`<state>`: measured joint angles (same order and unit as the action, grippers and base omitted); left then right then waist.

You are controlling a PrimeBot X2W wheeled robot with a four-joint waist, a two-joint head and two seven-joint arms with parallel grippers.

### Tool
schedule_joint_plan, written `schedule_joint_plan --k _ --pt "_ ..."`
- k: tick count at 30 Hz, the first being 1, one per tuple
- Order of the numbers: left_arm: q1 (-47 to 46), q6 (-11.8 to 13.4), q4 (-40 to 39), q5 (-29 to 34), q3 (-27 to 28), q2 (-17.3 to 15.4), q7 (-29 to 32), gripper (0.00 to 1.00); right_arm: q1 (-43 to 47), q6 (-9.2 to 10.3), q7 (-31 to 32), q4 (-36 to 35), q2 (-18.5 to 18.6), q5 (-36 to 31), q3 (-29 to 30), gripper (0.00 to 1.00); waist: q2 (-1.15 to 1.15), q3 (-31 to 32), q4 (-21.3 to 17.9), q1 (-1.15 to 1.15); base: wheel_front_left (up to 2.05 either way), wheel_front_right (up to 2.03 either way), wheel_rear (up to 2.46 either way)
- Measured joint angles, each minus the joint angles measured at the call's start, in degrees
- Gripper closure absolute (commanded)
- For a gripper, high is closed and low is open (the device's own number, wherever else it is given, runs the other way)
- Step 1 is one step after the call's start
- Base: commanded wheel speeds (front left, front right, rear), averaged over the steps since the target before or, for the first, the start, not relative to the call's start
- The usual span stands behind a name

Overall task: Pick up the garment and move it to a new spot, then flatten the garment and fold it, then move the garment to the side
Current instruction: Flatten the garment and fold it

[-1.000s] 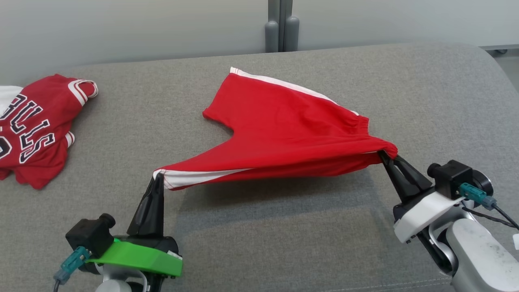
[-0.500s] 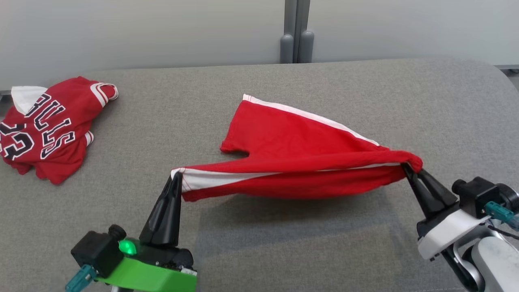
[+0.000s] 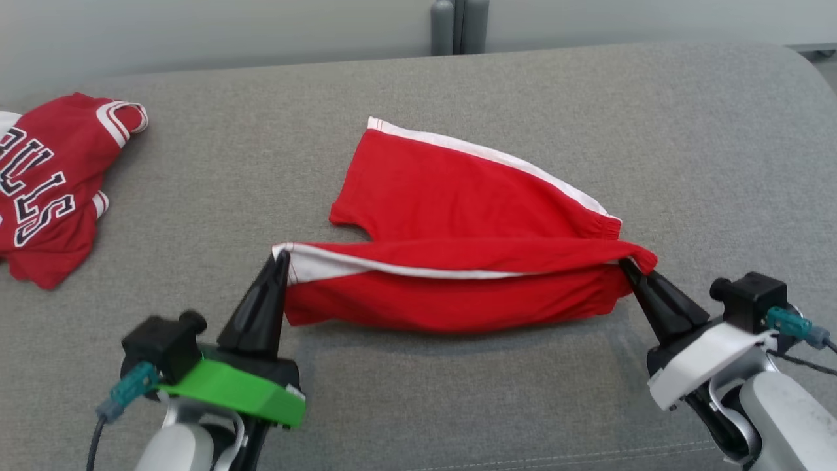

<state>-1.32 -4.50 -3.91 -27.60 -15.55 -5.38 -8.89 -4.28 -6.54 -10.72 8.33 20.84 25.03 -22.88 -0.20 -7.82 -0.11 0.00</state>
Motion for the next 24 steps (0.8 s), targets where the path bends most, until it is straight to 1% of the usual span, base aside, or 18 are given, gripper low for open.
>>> schedule_joint_plan --k 3,7,9,13,17,20,24 --pt "-5.82 0.12 2.08 0.97 0.40 -0.16 1.57 1.00 -2.85 0.00 0.76 0.75 -0.57 0.84 0.42 1.00 0.00 -1.89 -0.92 0.00 0.00 0.00 0.00" --pt "-12.83 1.07 6.25 2.23 0.71 -0.87 4.05 1.00 -5.63 -0.01 1.90 2.08 -1.89 2.94 0.44 1.00 0.00 -4.48 -2.54 0.00 0.00 0.00 0.00" --pt "-16.03 1.08 8.34 3.00 0.65 -0.89 5.37 1.00 -6.81 -0.01 2.24 2.87 -3.25 3.98 0.60 1.00 0.00 -5.79 -3.51 0.00 0.00 0.00 0.00" --pt "-22.57 2.11 12.70 3.89 0.71 -0.89 7.94 1.00 -9.28 -0.03 2.80 4.94 -5.65 6.57 1.33 1.00 0.00 -8.43 -5.68 0.00 0.00 0.00 0.00" --pt "-28.92 2.85 16.61 5.08 1.08 -1.12 10.15 1.00 -12.15 -0.20 3.42 6.91 -7.79 7.45 0.99 1.00 0.00 -11.24 -7.96 0.00 0.00 0.00 0.00" --pt "-32.78 3.21 19.08 5.83 1.69 -1.89 11.76 1.00 -14.60 -0.49 3.98 8.47 -9.46 7.91 -0.05 1.00 0.00 -13.44 -9.66 0.00 0.00 0.00 0.00" --pt "-37.00 4.21 22.14 7.71 2.64 -3.82 13.39 1.00 -18.63 -0.51 4.31 10.02 -11.99 7.90 -1.91 1.00 0.00 -16.47 -11.86 0.00 0.00 0.00 0.00"
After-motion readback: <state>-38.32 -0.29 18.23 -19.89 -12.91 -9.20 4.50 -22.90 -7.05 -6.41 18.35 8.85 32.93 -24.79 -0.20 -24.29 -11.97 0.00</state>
